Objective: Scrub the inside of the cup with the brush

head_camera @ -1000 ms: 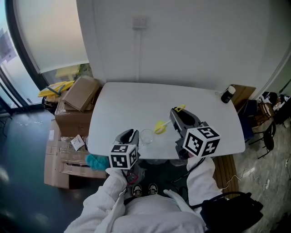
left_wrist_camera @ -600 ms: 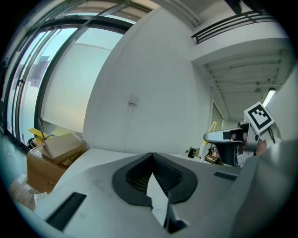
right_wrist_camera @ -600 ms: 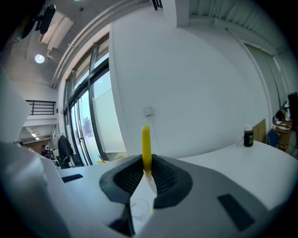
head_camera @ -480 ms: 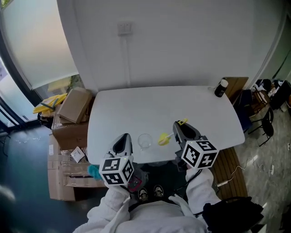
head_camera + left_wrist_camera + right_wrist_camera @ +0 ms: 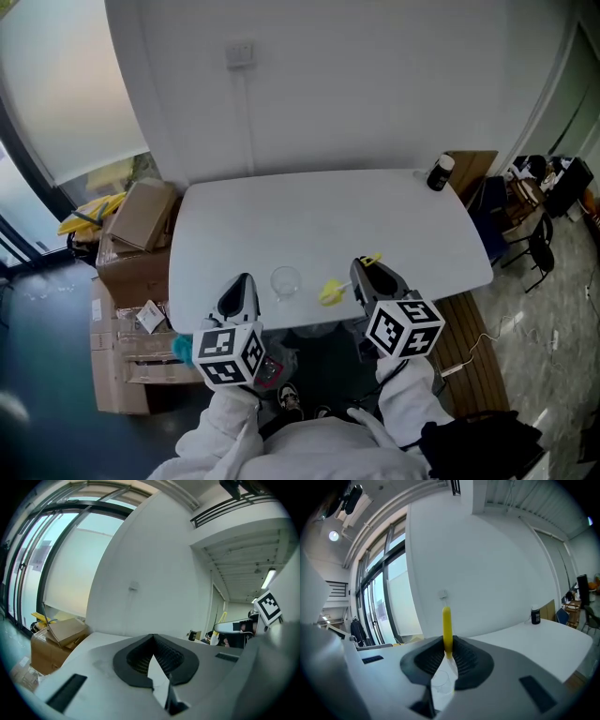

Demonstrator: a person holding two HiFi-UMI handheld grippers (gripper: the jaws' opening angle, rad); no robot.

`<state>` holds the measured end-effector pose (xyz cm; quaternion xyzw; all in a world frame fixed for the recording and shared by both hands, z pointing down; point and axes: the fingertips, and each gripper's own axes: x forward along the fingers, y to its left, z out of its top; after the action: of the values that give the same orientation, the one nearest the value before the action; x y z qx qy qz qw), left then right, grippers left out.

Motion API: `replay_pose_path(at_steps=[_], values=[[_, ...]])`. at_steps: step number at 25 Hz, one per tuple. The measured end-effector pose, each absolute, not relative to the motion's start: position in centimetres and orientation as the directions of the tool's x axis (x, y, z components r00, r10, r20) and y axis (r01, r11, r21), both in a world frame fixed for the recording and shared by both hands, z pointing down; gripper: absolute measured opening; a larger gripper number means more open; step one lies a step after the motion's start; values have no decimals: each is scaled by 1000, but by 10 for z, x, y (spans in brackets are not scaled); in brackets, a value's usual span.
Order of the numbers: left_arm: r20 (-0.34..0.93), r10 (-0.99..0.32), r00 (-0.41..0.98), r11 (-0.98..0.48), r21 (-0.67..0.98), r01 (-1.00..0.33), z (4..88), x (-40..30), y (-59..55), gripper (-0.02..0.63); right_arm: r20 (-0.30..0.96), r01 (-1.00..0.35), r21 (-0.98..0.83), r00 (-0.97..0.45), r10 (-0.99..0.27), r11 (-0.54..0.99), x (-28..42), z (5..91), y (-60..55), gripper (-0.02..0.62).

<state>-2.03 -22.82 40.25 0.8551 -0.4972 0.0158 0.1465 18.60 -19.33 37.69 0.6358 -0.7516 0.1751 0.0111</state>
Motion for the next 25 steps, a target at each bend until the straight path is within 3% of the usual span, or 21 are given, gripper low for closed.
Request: replay_pose_path(at_steps=[25], values=[[260, -893, 367, -331, 171, -928, 420, 5, -75, 6, 253, -907, -318, -363, -897, 277, 183, 409, -77, 104]])
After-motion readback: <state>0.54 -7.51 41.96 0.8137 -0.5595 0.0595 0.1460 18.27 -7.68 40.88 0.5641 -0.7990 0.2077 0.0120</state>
